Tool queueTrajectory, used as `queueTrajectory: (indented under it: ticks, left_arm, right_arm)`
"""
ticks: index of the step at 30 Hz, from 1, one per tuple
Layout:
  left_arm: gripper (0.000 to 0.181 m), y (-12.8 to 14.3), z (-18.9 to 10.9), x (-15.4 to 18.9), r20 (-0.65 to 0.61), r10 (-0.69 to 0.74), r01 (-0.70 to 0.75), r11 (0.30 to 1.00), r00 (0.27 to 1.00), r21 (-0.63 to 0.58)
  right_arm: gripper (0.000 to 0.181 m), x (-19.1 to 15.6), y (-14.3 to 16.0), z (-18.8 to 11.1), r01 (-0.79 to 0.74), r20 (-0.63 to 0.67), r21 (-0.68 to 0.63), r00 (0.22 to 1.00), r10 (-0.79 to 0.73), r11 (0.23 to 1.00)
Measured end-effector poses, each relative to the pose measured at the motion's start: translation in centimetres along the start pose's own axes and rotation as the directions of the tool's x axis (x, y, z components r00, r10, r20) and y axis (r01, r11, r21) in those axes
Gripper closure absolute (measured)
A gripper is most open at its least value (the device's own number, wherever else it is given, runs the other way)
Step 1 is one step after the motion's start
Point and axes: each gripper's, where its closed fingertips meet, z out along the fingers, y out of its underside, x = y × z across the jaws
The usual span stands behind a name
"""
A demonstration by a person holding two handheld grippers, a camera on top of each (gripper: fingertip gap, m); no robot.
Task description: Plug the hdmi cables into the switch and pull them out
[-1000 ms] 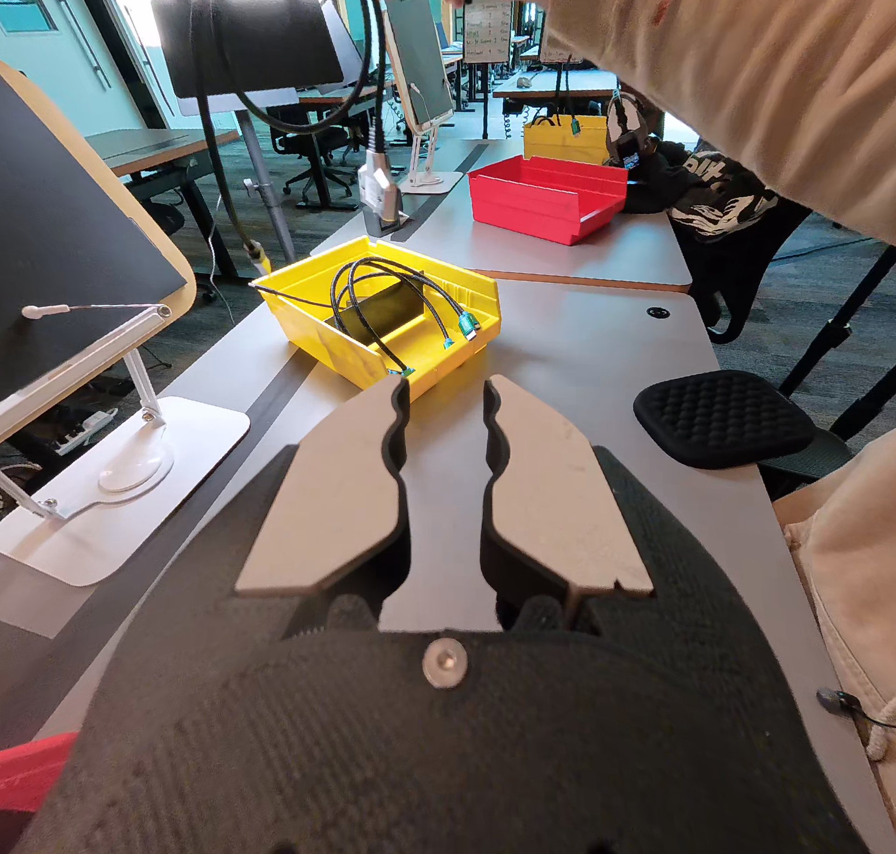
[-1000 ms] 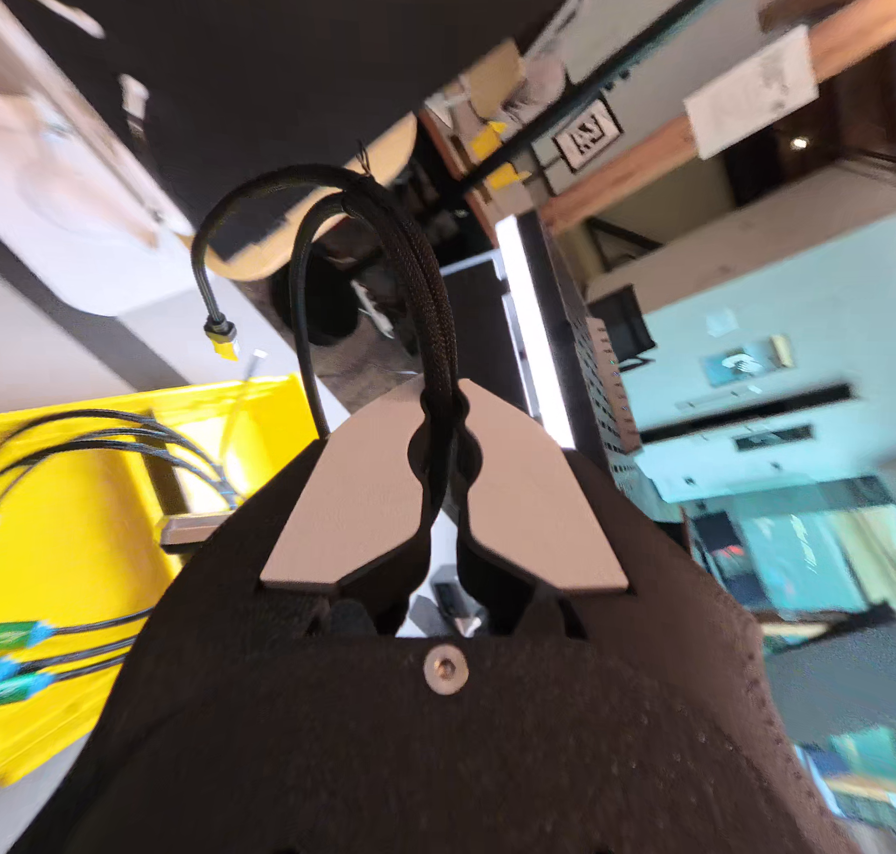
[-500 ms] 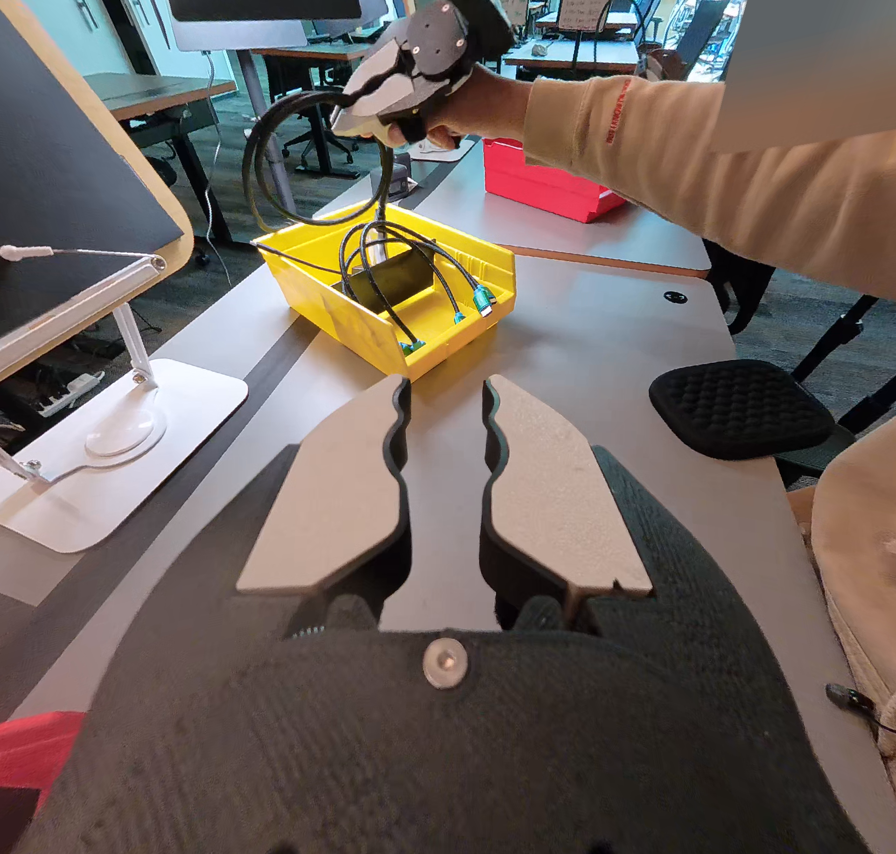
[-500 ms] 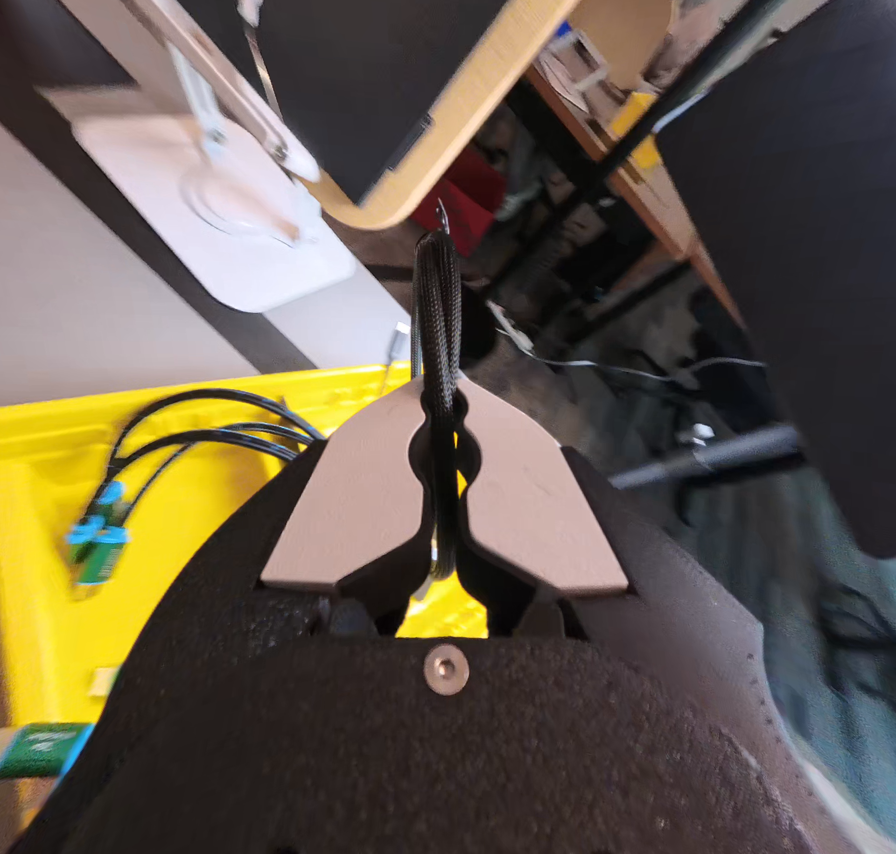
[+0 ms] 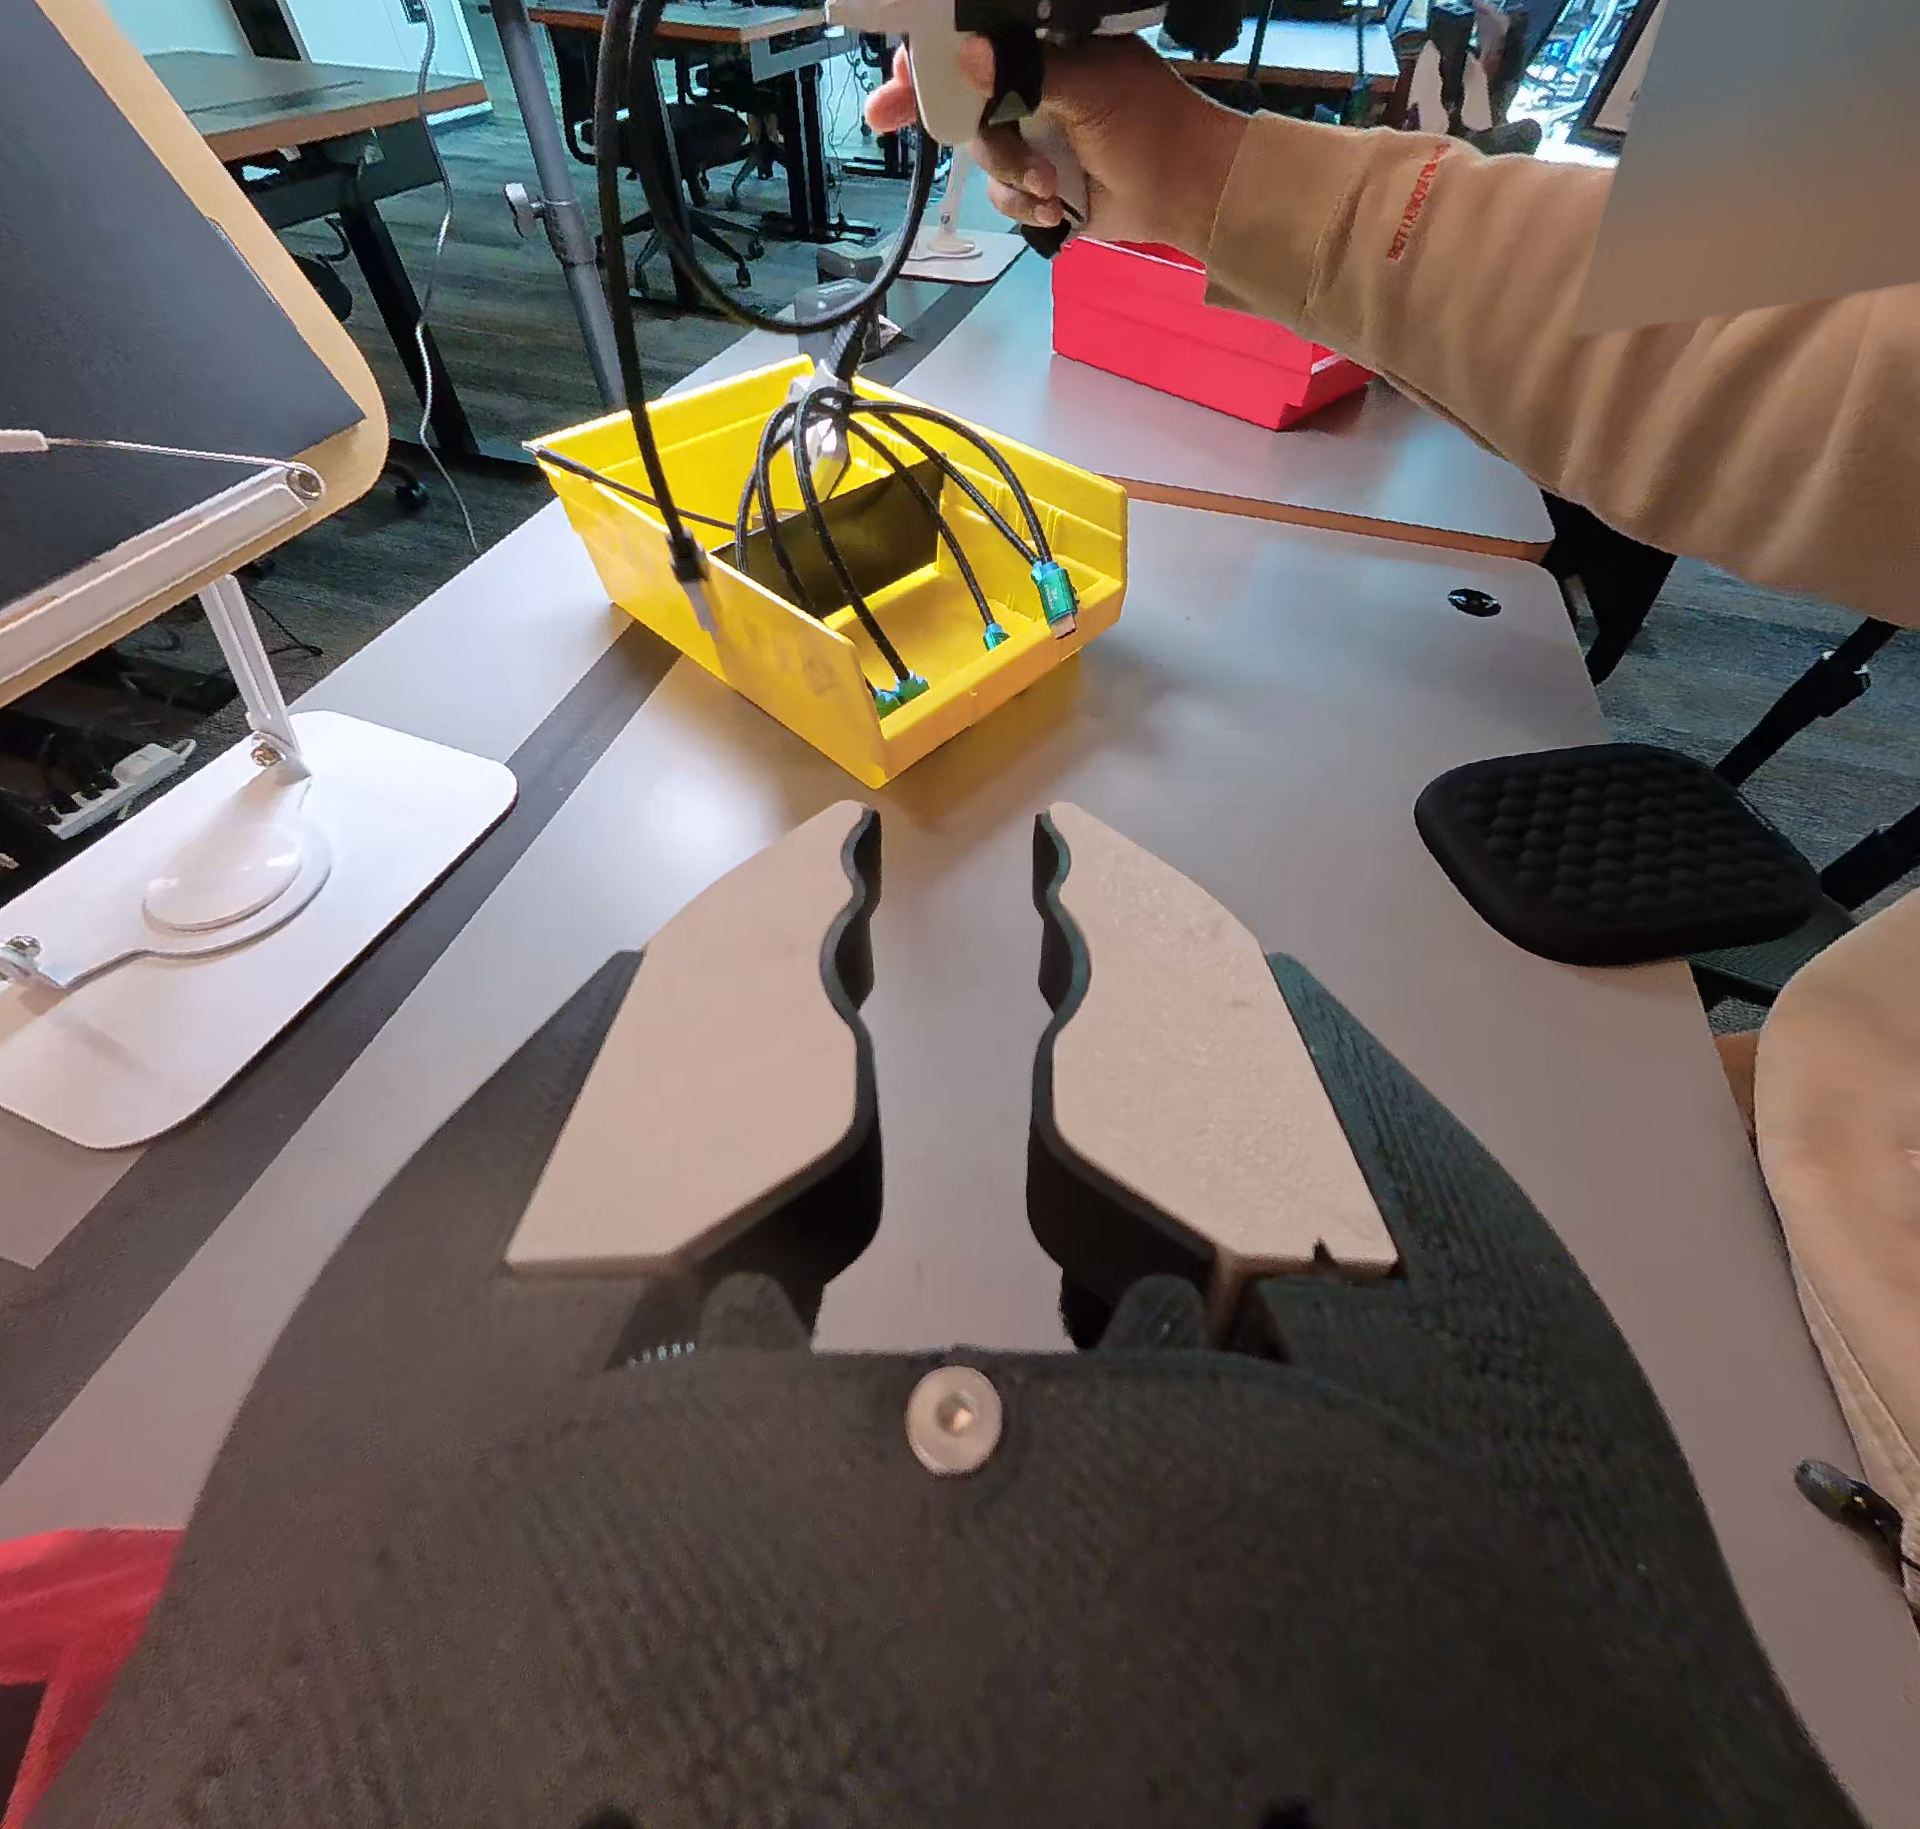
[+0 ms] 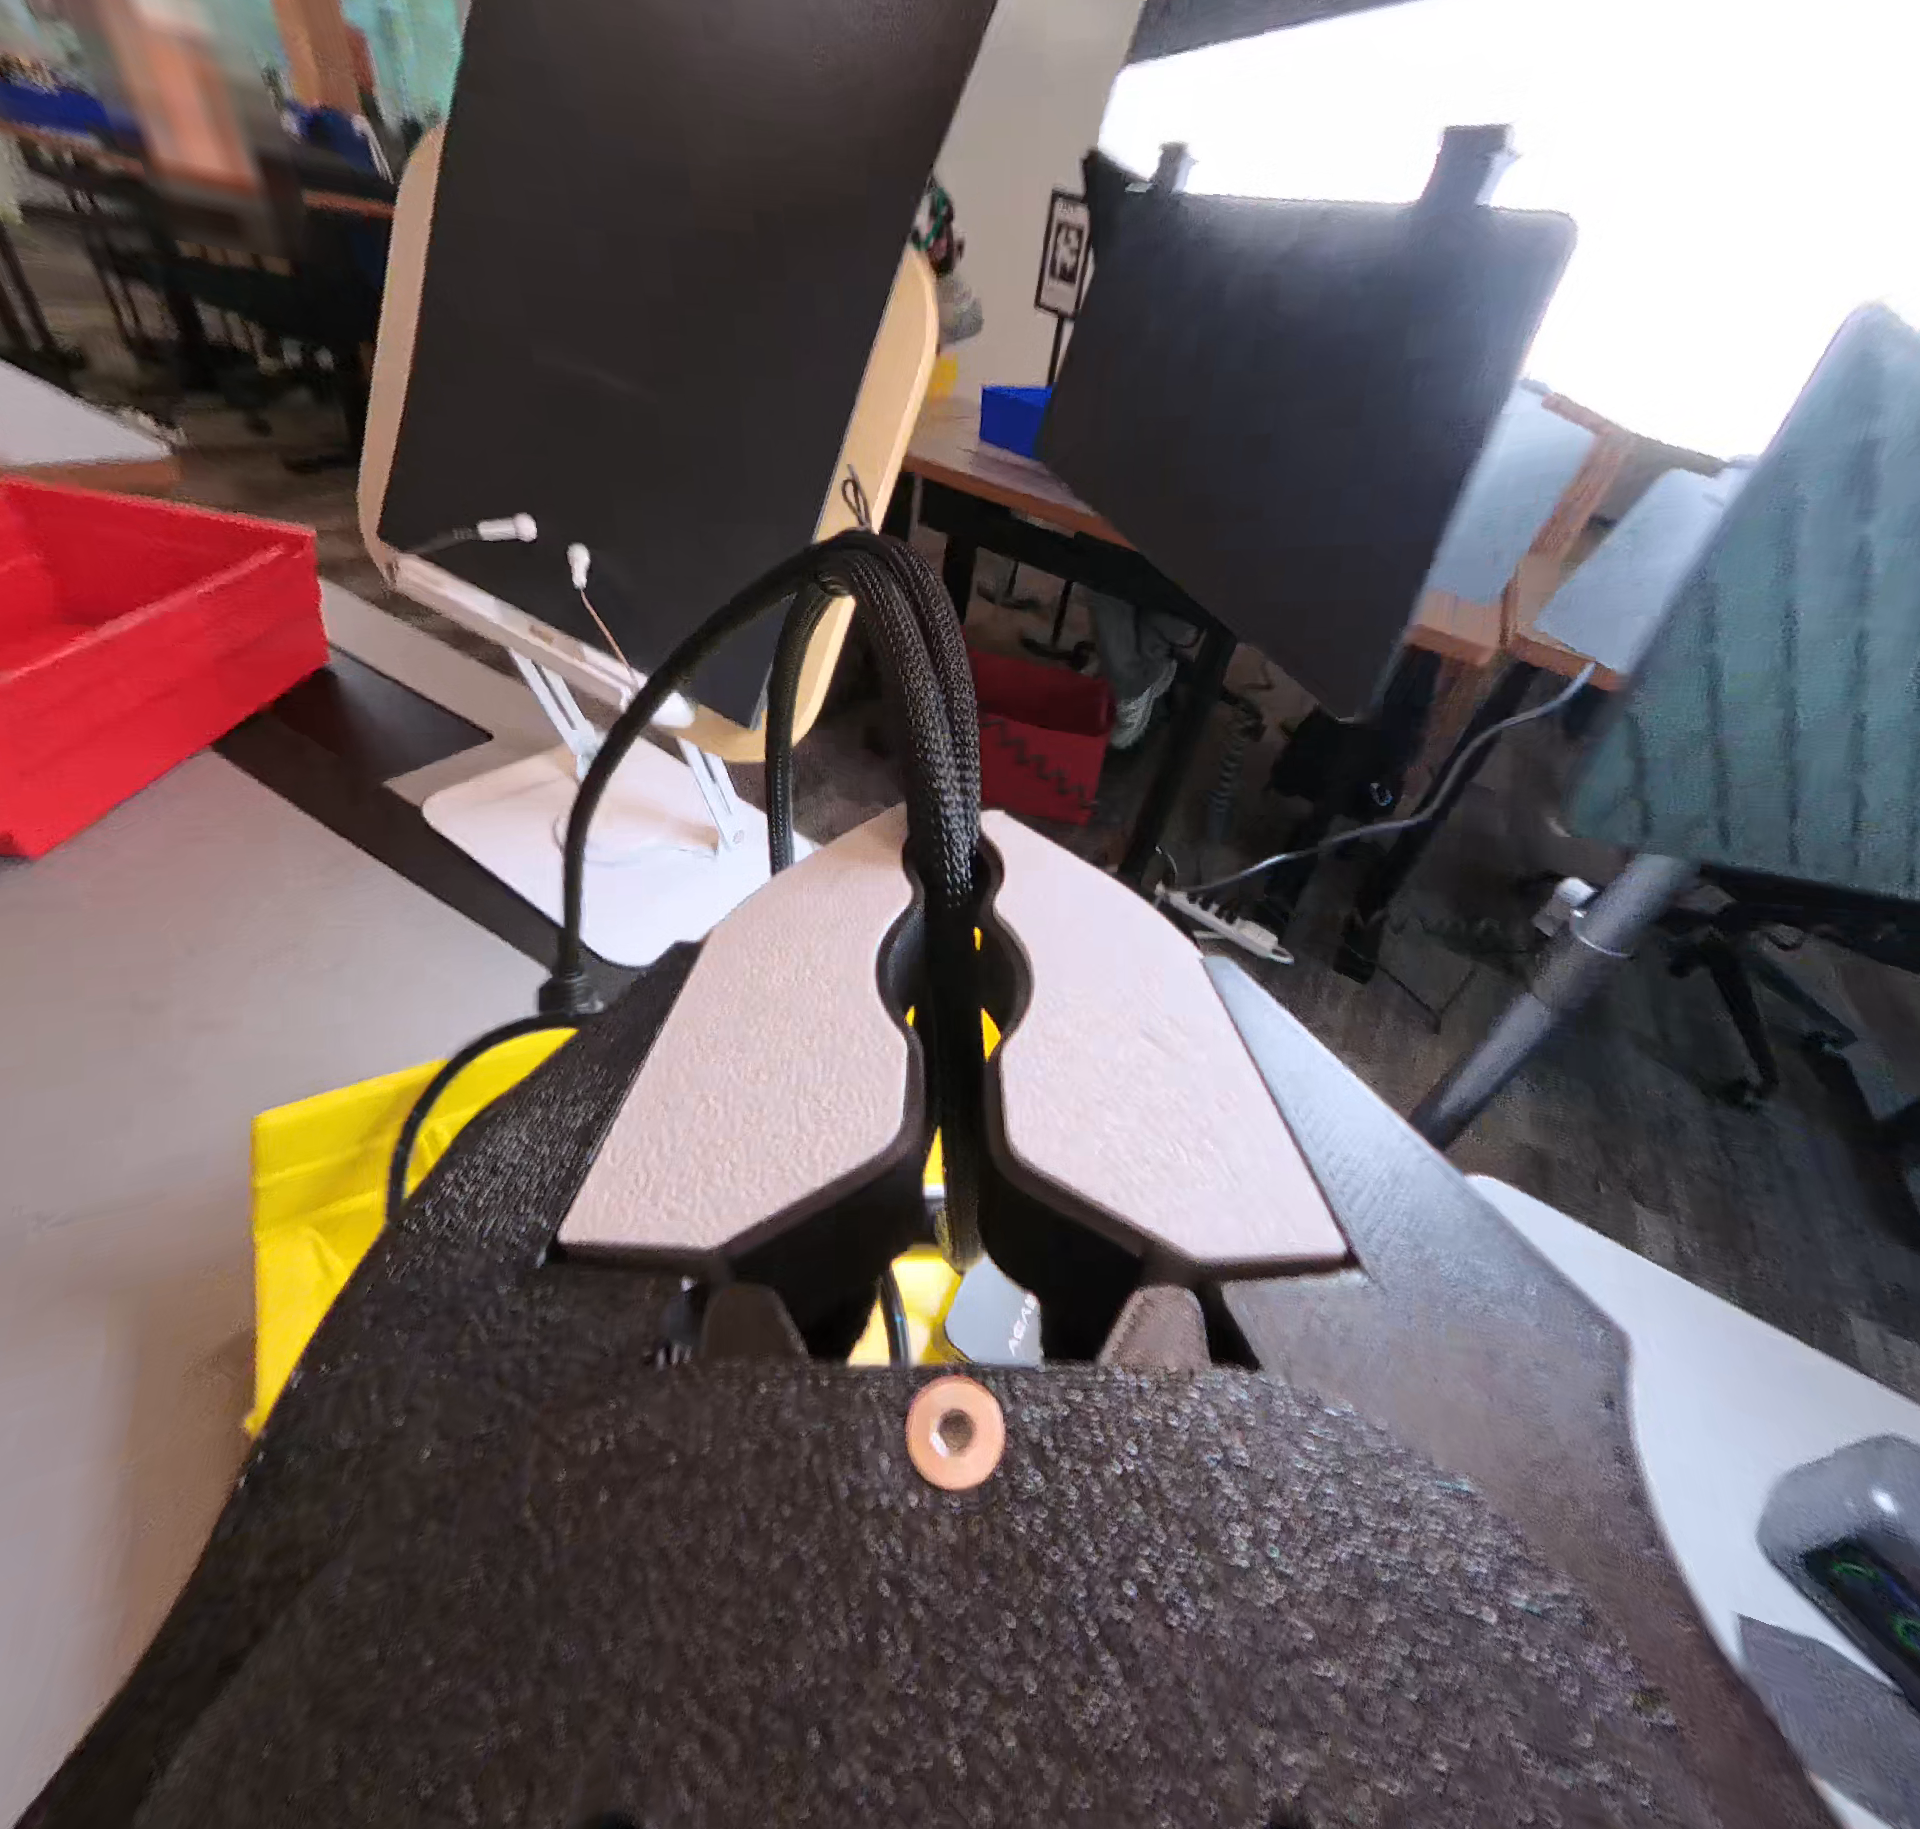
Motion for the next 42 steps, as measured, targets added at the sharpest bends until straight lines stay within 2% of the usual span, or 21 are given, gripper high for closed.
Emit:
queueTrajectory:
  ticks: [4,6,12,16,19,21,24,28,30,33,35,36,38,42]
  left_arm:
    - [0.153,0.3,0.3,-0.1,-0.001,-0.003,0.002,1.0,1.0,-0.011]
    - [0.153,0.5,0.5,-0.1,-0.003,-0.005,0.005,1.0,1.0,-0.017]
    - [0.153,0.8,0.8,0.0,-0.007,-0.004,0.004,1.0,1.0,-0.03]
    - [0.153,0.9,1.0,0.0,-0.011,-0.007,0.006,0.999,1.0,-0.037]
    - [0.153,1.1,1.3,0.2,-0.016,-0.006,0.005,0.999,1.0,-0.044]
    - [0.153,1.2,1.5,0.3,-0.019,-0.004,0.003,0.999,1.0,-0.052]
    - [0.153,1.4,1.7,0.4,-0.022,-0.001,-0.001,0.998,1.0,-0.064]
    - [0.153,1.4,1.9,0.4,-0.02,0.005,-0.006,0.998,1.0,-0.065]
    - [0.153,1.3,1.8,0.3,-0.016,0.006,-0.007,0.998,1.0,-0.058]
    - [0.153,1.1,1.5,0.3,-0.013,0.005,-0.005,0.999,1.0,-0.053]
    - [0.153,0.9,1.2,0.3,-0.008,0.007,-0.008,0.999,1.0,-0.05]
    - [0.153,0.8,1.0,0.2,-0.004,0.006,-0.006,0.999,1.0,-0.047]
    - [0.153,0.7,0.6,0.0,0.005,-0.002,0.002,0.999,1.0,-0.044]
    - [0.151,1.1,0.2,-0.6,0.032,-0.026,0.028,0.997,0.999,-0.073]
  right_arm:
    - [0.177,0.9,-1.5,-1.7,-0.099,0.008,0.126,0.995,0.099,0.987]
    - [0.177,1.5,-1.7,-2.2,-0.117,-0.003,0.142,0.993,0.119,0.983]
    - [0.177,1.5,0.1,-2.1,-0.025,-0.032,0.04,0.999,0.026,0.999]
    - [0.177,0.9,3.9,-1.1,0.111,-0.028,-0.185,0.993,-0.118,0.976]
    - [0.177,0.7,7.9,0.0,0.205,-0.021,-0.382,0.973,-0.23,0.901]
    - [0.176,0.5,9.9,1.0,0.26,-0.01,-0.468,0.954,-0.299,0.845]
    - [0.177,0.6,11.5,2.7,0.317,-0.006,-0.547,0.924,-0.382,0.775]
    - [0.177,0.3,13.5,5.1,0.444,0.088,-0.648,0.85,-0.519,0.618]
    - [0.176,0.6,13.6,6.1,0.442,0.081,-0.676,0.84,-0.537,0.589]
    - [0.172,1.5,14.1,5.8,0.361,0.07,-0.757,0.874,-0.481,0.546]
    - [0.151,2.1,14.0,4.9,0.291,0.046,-0.805,0.899,-0.435,0.516]
    - [0.141,1.8,13.5,4.6,0.266,0.033,-0.805,0.913,-0.408,0.53]
    - [0.132,1.0,11.7,4.0,0.266,0.024,-0.779,0.917,-0.397,0.568]
    - [0.131,-1.8,8.4,1.6,0.305,0.005,-0.706,0.905,-0.425,0.64]
